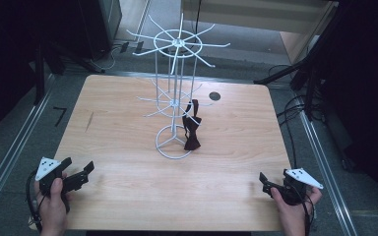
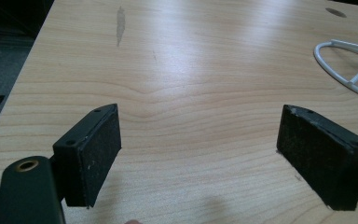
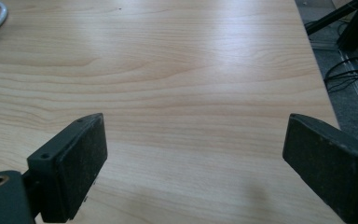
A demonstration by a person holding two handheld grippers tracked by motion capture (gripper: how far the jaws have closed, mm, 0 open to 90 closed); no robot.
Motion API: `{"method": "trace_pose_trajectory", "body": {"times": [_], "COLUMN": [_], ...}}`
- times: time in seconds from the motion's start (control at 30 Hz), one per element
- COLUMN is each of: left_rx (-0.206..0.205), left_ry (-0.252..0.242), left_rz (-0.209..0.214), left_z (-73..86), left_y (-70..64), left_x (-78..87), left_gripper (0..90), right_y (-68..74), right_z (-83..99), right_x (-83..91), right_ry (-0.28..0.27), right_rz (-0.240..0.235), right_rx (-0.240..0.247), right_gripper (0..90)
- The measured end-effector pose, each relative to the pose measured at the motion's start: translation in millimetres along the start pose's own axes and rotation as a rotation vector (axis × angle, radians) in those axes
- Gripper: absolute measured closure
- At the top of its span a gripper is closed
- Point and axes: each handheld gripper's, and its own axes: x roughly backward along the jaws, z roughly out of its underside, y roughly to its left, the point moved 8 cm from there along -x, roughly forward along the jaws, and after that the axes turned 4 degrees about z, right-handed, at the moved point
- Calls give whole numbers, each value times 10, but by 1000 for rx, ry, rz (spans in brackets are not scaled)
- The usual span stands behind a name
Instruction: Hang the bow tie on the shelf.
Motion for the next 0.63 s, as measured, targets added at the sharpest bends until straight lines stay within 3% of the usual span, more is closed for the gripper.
{"method": "trace_pose_trajectory", "body": {"times": [0.37, 0.63], "left_rx": [-1, -9], "left_ry": [0, 9], "left_rz": [-1, -7], "left_z": [0, 3], "left_y": [-1, -2], "left_x": [-1, -9], "left_gripper": [145, 145], "right_y": [-247, -305], "right_z": [104, 129], "right_x": [100, 116], "right_ry": [-14, -50], "right_rz": [38, 49], "right_rx": [-34, -69], "right_gripper": [69, 69]}}
